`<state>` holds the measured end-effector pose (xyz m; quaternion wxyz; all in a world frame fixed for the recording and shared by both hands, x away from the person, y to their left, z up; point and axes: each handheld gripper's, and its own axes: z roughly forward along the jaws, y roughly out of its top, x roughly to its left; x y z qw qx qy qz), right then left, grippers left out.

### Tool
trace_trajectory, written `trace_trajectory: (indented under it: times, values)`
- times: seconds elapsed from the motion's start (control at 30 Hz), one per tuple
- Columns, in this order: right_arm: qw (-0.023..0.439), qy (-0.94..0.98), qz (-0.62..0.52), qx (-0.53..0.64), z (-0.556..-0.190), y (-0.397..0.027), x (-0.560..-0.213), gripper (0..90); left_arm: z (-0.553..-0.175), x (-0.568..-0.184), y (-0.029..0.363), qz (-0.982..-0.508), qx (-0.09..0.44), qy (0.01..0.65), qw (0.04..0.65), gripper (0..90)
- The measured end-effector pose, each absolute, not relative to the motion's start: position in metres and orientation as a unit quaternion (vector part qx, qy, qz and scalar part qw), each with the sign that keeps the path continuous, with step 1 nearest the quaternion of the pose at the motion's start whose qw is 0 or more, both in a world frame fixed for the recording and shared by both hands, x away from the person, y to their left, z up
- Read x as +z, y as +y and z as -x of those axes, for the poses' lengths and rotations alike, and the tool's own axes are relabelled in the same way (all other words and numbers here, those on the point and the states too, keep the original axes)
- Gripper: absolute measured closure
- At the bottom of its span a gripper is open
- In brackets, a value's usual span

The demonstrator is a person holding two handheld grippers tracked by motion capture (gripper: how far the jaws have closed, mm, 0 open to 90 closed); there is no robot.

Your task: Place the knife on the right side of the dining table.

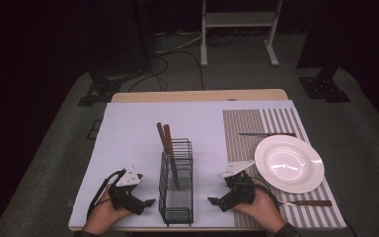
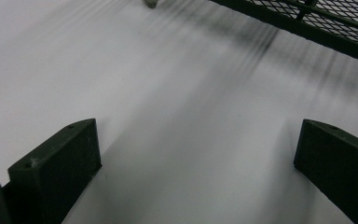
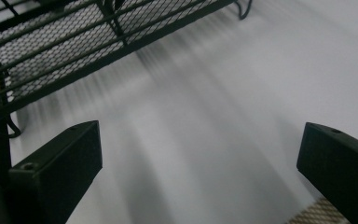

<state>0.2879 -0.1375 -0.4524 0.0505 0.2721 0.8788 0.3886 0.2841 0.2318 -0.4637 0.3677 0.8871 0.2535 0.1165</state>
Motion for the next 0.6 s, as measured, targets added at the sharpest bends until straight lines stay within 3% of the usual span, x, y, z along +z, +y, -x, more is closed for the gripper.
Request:
trace_trajectory:
  times: [0.23, 0.6]
  values:
    - [0.048, 0.885, -0.26, 0.382, -0.284, -0.128, -0.463, 0.0, -0.284, -0.464, 0.232, -0.887, 0.116, 0.253, 0.368, 0.0]
    - [0.092, 0.895, -0.237, 0.368, -0.278, -0.121, -0.466, 0.0, -0.284, -0.464, 0.232, -0.887, 0.117, 0.253, 0.367, 0.0]
